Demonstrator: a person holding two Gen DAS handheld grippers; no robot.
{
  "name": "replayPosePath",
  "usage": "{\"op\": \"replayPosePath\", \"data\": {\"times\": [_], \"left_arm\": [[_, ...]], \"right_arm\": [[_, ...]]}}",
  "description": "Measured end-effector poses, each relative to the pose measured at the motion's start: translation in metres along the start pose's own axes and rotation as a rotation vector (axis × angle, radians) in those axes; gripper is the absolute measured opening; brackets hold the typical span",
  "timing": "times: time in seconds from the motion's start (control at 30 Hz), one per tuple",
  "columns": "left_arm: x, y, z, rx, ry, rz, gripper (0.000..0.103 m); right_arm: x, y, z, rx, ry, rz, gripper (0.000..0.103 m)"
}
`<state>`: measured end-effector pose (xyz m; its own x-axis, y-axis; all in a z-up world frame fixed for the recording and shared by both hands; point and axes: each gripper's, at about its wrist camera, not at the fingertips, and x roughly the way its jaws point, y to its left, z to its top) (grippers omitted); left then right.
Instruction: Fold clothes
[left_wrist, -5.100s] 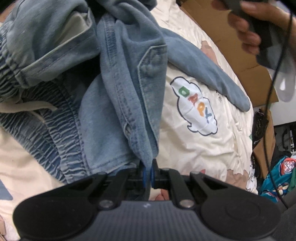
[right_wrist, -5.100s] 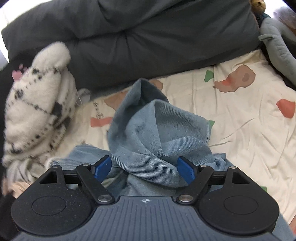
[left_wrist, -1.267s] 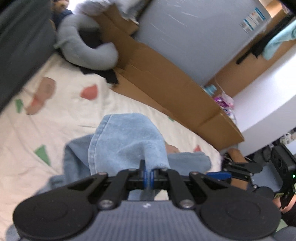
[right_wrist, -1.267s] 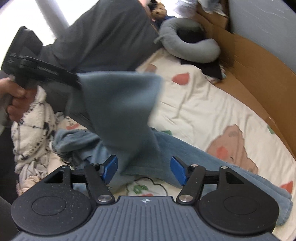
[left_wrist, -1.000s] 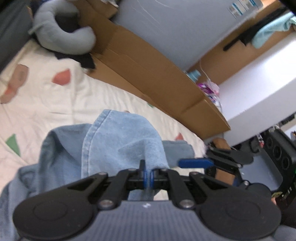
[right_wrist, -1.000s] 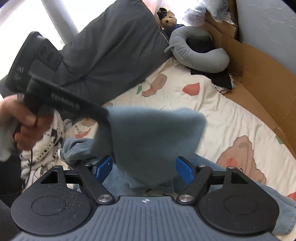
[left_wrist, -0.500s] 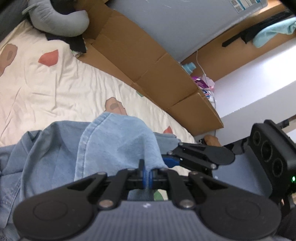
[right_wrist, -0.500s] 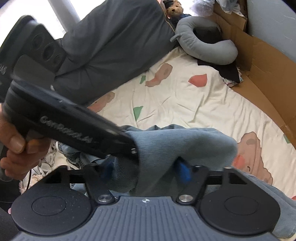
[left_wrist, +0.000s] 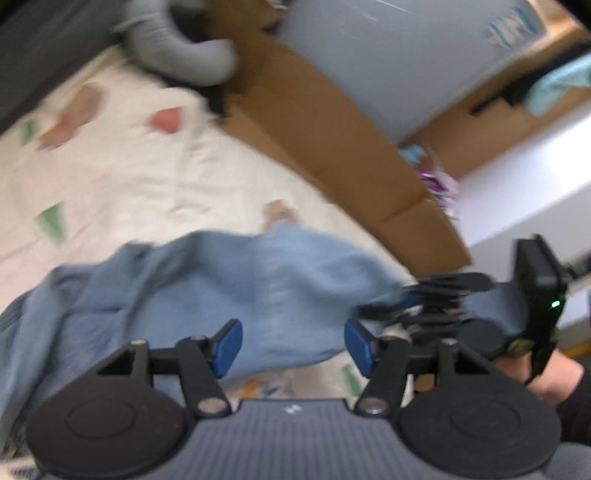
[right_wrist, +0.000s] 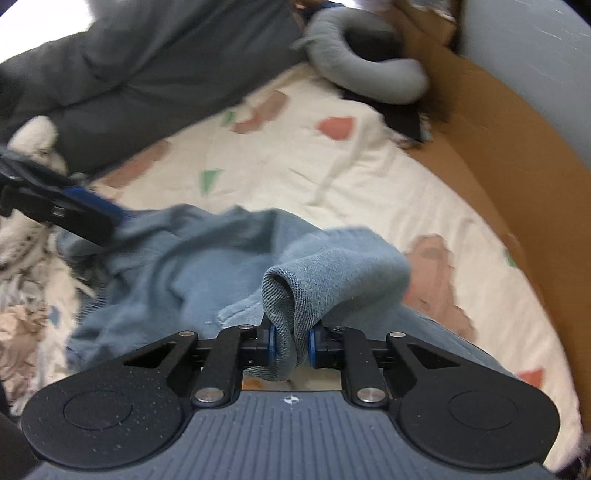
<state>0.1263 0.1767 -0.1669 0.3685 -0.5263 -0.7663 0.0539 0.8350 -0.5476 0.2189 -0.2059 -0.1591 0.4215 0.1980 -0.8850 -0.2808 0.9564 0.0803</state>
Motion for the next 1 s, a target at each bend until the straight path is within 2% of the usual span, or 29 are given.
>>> {"op": "replayPosePath", "data": {"times": [0.3, 0.47, 0.7, 0.77, 0.83, 0.93, 1.0], "left_arm": [[-0.029, 0.107, -0.069, -0.215, 0.025, 0.218, 0.064], [-0.04, 0.147, -0.107, -0.309, 0.04, 0.299, 0.064], [-0.041, 0.174, -0.149, -0.379, 0.102, 0.309, 0.065], [-0.037, 0.176, -0.154, -0.381, 0.114, 0.308, 0.065], [-0.034, 0.179, -0.158, -0.379, 0.122, 0.311, 0.066], [-0.029, 0.181, -0.166, -0.39, 0.134, 0.311, 0.067], [-0.025, 0.182, -0.171, -0.401, 0.142, 0.309, 0.067]], "right_arm": [[-0.026, -0.048, -0.045, 0.085, 0.042, -0.182, 0.013], [-0.04, -0.078, -0.082, 0.135, 0.085, -0.296, 0.013], [-0.059, -0.122, -0.126, 0.212, 0.131, -0.455, 0.013], [-0.064, -0.128, -0.134, 0.211, 0.135, -0.508, 0.002], [-0.07, -0.136, -0.14, 0.222, 0.14, -0.572, 0.002], [-0.077, -0.149, -0.157, 0.289, 0.149, -0.577, 0.002], [-0.078, -0.15, -0.166, 0.286, 0.167, -0.579, 0.002]]}}
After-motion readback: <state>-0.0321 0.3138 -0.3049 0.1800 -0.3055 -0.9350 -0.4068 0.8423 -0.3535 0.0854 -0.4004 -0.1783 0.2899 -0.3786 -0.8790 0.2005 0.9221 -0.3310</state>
